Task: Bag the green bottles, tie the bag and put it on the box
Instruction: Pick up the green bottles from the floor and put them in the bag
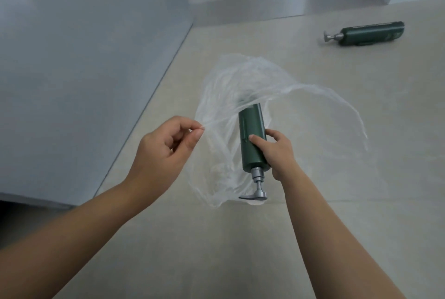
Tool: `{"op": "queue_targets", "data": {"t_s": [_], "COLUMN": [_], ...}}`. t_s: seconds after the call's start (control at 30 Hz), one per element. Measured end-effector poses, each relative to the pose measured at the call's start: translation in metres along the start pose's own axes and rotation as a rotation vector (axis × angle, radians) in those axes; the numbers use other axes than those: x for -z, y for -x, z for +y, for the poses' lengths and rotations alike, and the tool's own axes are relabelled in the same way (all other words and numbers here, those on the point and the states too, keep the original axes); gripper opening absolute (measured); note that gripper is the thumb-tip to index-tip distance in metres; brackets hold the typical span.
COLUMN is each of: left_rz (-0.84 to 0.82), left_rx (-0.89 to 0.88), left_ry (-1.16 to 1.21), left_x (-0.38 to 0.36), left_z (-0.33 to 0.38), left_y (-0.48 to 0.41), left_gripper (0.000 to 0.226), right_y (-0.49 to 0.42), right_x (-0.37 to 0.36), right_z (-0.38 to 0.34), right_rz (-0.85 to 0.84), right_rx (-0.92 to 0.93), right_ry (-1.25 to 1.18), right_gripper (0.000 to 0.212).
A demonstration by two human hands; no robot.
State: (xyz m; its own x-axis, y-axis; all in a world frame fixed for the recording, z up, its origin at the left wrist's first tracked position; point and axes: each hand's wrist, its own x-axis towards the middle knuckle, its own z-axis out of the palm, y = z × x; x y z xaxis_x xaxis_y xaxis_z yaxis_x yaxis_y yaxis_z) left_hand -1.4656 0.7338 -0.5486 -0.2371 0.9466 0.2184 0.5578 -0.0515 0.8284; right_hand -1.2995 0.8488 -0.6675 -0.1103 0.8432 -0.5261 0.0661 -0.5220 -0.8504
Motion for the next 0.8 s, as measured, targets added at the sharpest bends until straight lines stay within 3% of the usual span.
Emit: {"op": "queue_targets", "data": {"t_s": [0.3, 0.8], "left_rz": [-0.032, -0.057], "left_rx": [0.041, 0.029], "left_ry": [0.044, 0.129], "left_x": [0.013, -0.003], "left_z": [-0.01, -0.009], "left_y": [0.001, -0.008], "left_gripper": [0.014, 0.014], "right_y": [-0.03, -0.032], "right_x": [-0.017, -0.034], "right_z": [0.013, 0.055], "right_rz": [0.118, 0.132], "right_rx": [-0.011, 0.044], "right_ry": [0.034, 0.279], "right_gripper": [0.059, 0.057]}}
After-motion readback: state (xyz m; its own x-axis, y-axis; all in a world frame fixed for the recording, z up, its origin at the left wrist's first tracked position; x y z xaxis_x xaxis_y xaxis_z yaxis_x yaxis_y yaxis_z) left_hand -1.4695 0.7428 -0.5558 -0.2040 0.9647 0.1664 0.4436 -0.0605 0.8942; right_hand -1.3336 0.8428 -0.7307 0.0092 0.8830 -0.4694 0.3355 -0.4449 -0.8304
